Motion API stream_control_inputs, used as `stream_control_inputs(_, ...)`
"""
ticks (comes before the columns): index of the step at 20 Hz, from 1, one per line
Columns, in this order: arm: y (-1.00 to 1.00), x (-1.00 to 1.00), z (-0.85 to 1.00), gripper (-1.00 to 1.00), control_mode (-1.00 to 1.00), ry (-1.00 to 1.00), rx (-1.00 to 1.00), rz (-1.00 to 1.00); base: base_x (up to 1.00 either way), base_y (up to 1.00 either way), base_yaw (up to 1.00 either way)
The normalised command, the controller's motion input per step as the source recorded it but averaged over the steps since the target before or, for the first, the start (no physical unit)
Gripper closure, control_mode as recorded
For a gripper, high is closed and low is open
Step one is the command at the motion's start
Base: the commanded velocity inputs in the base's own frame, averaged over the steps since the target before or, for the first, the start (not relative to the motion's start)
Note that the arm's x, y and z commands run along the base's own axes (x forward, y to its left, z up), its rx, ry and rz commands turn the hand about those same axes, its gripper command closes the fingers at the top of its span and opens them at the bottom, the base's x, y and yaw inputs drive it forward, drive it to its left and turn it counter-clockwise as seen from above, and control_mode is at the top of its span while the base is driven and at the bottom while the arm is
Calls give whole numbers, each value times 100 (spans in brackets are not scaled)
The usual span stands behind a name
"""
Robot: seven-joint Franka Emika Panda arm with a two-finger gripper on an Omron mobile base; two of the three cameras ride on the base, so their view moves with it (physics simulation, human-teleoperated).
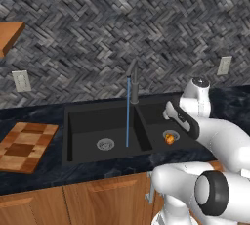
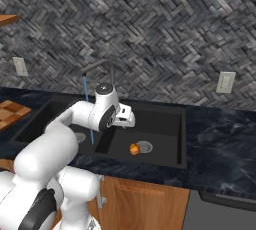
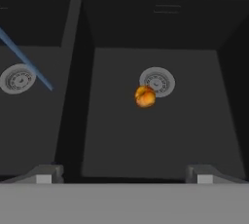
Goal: Pick the peach from the sink and place it on the cutting board to airdry. Then turn off the sink faucet.
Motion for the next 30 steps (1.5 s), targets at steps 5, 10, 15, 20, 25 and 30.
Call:
stream_control_inputs(5,-7,6,-28,-100,-100,4,0,-3,0,0,0)
stream_control_inputs(10,-14,5,-35,-100,-100,3,0,-2,0,0,0)
stream_control_inputs(15,-16,4,-33,-100,-100,2,0,-1,0,0,0)
stream_control_inputs(20,-13,3,-23,-100,-100,4,2,0,0,0,0)
stream_control_inputs(25,-5,7,-24,-100,-100,5,2,0,0,0,0)
stream_control_inputs(30,0,8,-27,-100,-100,5,3,0,0,0,0)
